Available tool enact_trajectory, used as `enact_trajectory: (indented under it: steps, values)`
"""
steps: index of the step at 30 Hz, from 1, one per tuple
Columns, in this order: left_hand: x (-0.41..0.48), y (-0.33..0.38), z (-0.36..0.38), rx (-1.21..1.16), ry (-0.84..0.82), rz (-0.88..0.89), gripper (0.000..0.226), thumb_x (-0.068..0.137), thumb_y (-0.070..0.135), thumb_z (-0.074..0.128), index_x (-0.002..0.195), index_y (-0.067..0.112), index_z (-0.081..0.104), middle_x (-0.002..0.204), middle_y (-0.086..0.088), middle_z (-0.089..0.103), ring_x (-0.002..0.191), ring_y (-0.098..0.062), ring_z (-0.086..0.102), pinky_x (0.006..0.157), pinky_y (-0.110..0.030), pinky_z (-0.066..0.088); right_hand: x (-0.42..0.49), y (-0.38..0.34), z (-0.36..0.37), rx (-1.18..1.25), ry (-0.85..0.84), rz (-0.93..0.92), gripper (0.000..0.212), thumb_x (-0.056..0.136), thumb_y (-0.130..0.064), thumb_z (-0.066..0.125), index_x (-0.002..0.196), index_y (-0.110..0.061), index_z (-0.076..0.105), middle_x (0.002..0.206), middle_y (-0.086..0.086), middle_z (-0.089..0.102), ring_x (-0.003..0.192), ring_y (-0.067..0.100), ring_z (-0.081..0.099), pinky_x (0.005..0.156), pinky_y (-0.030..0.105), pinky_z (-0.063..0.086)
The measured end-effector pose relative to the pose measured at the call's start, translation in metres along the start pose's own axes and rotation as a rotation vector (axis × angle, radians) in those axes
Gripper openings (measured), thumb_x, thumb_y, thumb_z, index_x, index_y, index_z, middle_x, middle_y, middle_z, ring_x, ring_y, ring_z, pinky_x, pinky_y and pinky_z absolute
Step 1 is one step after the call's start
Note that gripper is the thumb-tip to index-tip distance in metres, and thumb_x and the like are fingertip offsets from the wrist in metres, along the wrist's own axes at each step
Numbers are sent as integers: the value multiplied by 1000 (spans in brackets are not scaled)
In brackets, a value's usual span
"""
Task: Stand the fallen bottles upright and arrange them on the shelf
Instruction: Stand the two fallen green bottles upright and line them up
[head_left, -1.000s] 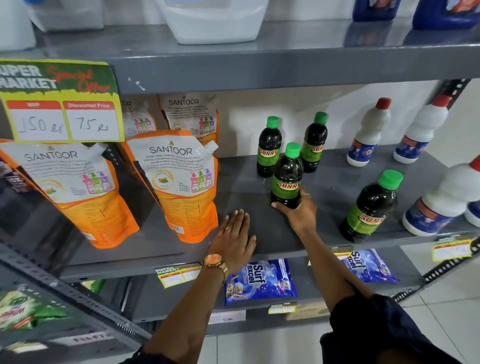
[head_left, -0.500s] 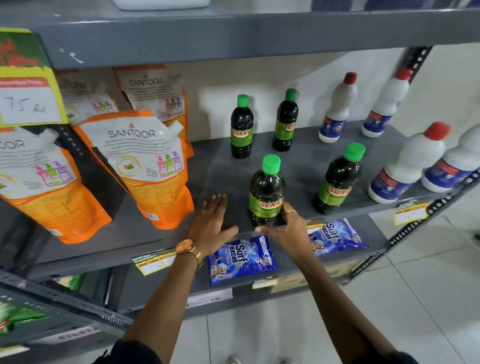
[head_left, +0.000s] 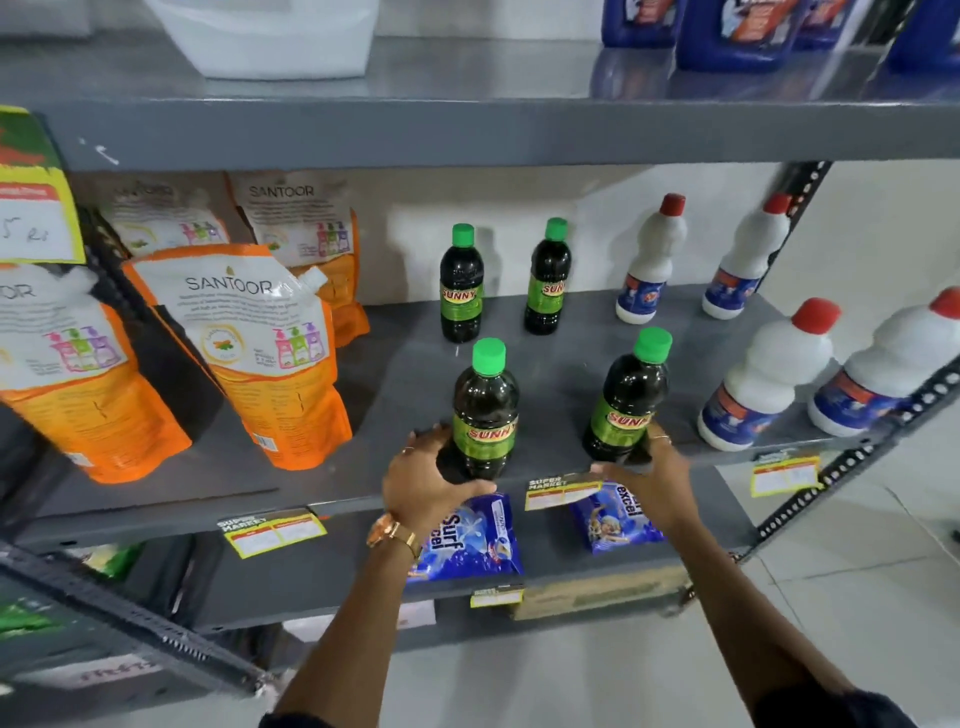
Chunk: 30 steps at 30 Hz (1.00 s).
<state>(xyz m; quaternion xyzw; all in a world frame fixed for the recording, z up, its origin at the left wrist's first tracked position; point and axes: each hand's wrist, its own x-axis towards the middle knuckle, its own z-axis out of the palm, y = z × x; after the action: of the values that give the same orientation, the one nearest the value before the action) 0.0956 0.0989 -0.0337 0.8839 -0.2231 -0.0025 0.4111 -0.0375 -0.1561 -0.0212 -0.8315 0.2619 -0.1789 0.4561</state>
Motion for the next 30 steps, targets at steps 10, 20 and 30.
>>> enact_trajectory:
  steps: [10, 20, 30]
  values:
    - [-3, 10, 0, -61, -29, -157, 85, 37, 70, 80, 112, 32, 62, 107, 10, 68, 97, -10, 62, 86, -39, 52, 6, 6, -4, 103, -88, 24, 68, 64, -16, 87, 124, -13, 55, 113, 4, 65, 106, 22, 59, 87, 26, 45]
    - [-82, 54, 62, -7, 448, -102, 81, 75, 40, 75, 138, 9, 36, 141, -14, 43, 130, -27, 37, 106, -46, 35, -30, 48, -53, 322, 392, -19, 75, 62, -22, 88, 127, -16, 49, 129, 9, 49, 114, 19, 49, 99, 27, 45]
    - [-54, 115, 130, 282, 121, 151, 84, 87, 61, 35, 146, 4, 18, 154, -15, 18, 142, -21, 2, 115, -36, 5, 36, 100, -121, 139, 34, -97, 52, 80, -20, 75, 128, -15, 54, 121, 2, 68, 134, 26, 44, 122, 36, 3]
